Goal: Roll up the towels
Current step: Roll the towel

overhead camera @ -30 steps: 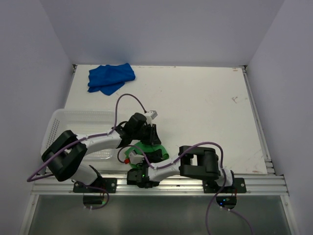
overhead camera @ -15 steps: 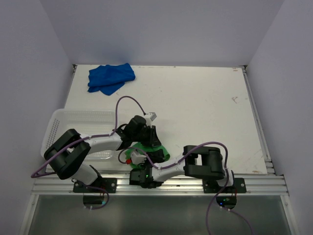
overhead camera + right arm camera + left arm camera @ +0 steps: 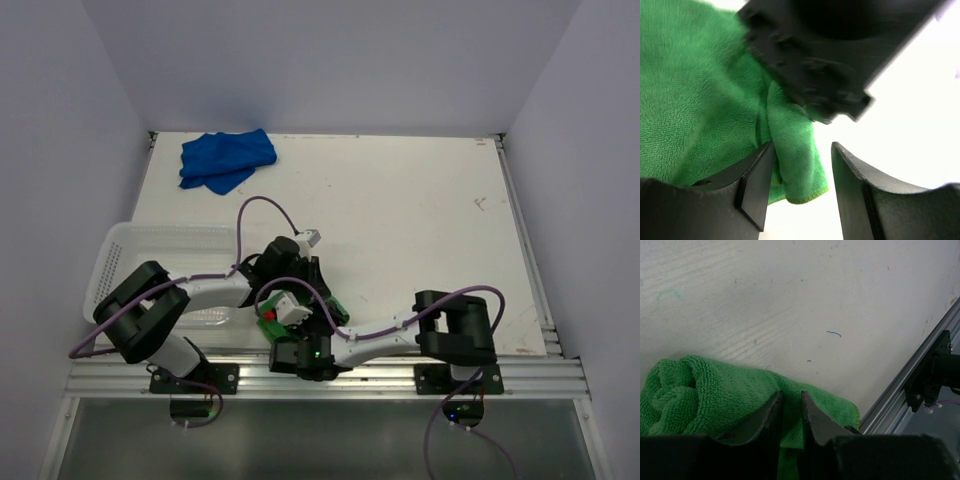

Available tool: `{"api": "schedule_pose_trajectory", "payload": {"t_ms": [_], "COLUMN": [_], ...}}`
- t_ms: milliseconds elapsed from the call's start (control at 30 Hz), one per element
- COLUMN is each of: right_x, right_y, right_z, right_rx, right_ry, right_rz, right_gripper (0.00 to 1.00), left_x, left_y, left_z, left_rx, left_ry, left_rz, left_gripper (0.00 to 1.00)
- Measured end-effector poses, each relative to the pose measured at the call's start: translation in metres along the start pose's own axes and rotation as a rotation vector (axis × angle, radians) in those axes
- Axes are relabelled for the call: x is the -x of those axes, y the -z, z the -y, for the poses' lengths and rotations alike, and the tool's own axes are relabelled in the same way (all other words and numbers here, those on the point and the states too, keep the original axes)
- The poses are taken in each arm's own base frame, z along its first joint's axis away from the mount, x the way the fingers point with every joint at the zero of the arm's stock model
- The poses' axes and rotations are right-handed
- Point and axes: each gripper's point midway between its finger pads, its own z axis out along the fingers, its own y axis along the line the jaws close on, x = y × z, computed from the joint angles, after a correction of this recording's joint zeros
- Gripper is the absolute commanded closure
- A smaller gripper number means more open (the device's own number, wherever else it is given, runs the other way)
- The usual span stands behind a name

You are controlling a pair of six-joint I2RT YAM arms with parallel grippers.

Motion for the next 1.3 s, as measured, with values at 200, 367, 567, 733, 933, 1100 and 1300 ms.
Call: {"api": "schedule_pose_trajectory", "payload": {"t_ms": [200,367,567,733,933,1100,1300], "right_x": [0.002,0.004,0.002,-0.017,-0.017,-0.024,-0.025], "right_y": [0.017,0.036,0.024,-0.004,-0.015,-0.021,-0.025], "right_z": [0.027,0.049,0.061,0.061,0.039,0.02,0.008], "right_rx": [0.072,0.204,0.389,0.477,0.616,0.678,0.723], "right_ry": [-0.232,-0.442,-0.737,-0.899,-0.962,-0.958,-0.965], "right_rz": [0.037,0.073,0.016,-0.098,-0.183,-0.245,-0.265], "right_gripper": [0.46,0.48,0.49,0.48,0.47,0.47,0.47], "left_x": [0.001,0.002,0.001,0.0,-0.002,-0.003,-0.005], "left_y": [-0.002,-0.002,-0.003,-0.001,0.002,0.003,0.006], "left_z": [0.0,0.001,0.0,-0.001,-0.001,-0.001,-0.002], "left_rx": [-0.005,-0.012,-0.018,-0.019,-0.021,-0.021,-0.021], "left_ry": [-0.003,-0.006,-0.009,-0.008,0.002,0.002,0.008], "left_rz": [0.005,0.014,0.024,0.031,0.042,0.045,0.047], "left_gripper": [0.75,0.75,0.75,0.75,0.75,0.75,0.75]}}
